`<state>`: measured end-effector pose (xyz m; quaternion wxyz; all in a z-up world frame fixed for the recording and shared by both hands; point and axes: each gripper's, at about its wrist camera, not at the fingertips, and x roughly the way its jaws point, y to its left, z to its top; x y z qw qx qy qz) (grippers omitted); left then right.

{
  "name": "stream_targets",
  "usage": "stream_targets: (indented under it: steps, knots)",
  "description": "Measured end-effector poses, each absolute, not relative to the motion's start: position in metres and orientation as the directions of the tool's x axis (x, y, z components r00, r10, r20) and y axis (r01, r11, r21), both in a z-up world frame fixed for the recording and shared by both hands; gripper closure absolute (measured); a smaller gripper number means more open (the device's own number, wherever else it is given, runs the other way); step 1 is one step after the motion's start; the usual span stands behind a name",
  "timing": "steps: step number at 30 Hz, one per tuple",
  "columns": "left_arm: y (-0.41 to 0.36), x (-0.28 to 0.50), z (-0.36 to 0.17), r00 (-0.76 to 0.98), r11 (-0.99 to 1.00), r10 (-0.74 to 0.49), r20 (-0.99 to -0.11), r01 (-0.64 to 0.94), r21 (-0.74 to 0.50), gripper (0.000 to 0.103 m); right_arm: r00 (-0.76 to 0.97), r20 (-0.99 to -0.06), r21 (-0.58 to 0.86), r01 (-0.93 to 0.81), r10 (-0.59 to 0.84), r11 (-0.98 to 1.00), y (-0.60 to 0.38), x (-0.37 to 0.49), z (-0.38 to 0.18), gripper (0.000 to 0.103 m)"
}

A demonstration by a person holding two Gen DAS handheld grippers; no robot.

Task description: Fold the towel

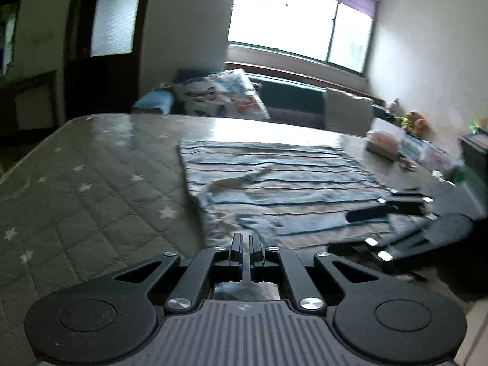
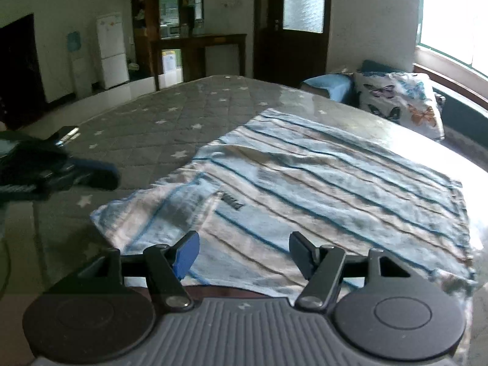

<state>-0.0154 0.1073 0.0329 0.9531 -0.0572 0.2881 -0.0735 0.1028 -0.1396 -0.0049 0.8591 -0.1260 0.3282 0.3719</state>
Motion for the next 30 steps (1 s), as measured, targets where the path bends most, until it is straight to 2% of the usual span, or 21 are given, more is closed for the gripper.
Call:
stream_targets:
  steps: [7,12,17,22,26,30]
  knots:
    - [0.112,0.000,0.010,0.779,0.989,-0.145,-0.610,0.089,-0.121,0.098,0.383,-0.684,0.104,-0.791,0.621,0.603,-0.115,0.088,-0.012,0.058]
    - [0.111,-0.002,0.001,0.770,0.991,-0.132,-0.625,0.100,-0.087,0.098,0.327,-0.713,0.132,-0.806,0.620,0.577,-0.104,0.081,-0.023,0.084]
    - [0.110,-0.001,0.001,0.771,0.992,-0.125,-0.624,0.102,-0.073,0.098,0.326,-0.709,0.156,-0.792,0.625,0.590,-0.106,0.079,-0.023,0.100]
    - [0.109,0.001,-0.001,0.768,0.993,-0.118,-0.629,0.104,-0.060,0.098,0.370,-0.670,0.126,-0.797,0.644,0.590,-0.112,0.067,-0.006,0.101]
    - [0.107,0.004,0.004,0.776,0.994,-0.107,-0.622,0.102,-0.043,0.098,0.365,-0.707,0.092,-0.802,0.606,0.591,-0.111,0.065,-0.013,0.099]
    - [0.104,0.012,0.014,0.791,0.994,-0.105,-0.603,0.109,-0.029,0.098,0.379,-0.701,0.093,-0.792,0.604,0.604,-0.117,0.067,-0.013,0.094]
